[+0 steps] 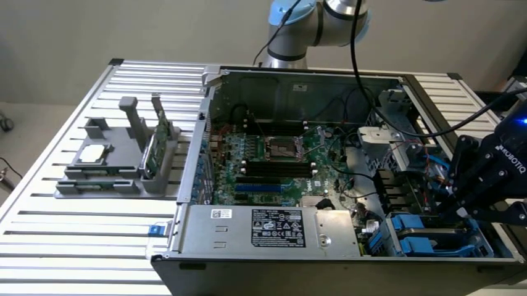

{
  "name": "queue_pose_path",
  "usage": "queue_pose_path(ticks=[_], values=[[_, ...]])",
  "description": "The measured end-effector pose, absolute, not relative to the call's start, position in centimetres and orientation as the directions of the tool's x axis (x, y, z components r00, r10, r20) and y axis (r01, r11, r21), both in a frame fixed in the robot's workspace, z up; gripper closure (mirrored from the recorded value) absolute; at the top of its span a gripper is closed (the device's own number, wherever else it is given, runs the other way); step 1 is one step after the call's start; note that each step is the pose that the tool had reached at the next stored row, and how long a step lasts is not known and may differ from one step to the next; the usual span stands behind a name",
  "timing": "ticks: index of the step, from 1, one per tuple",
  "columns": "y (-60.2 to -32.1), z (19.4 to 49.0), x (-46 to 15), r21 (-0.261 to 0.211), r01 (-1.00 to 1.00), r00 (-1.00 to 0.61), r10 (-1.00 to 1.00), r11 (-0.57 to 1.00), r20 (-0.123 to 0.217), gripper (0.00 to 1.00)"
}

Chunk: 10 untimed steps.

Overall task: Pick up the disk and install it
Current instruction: 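Insert the first disk wire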

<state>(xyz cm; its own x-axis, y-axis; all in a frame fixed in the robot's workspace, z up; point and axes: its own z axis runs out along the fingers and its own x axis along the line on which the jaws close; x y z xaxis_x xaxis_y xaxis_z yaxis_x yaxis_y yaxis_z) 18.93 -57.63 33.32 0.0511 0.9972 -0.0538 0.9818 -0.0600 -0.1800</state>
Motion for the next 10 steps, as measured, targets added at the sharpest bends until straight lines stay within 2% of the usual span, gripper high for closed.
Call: queue_pose_path(ticks=[10], values=[[-57.63,33.12,18.94,-0.181,0.981,0.053,0.997,-0.062,-0.054,0.84]])
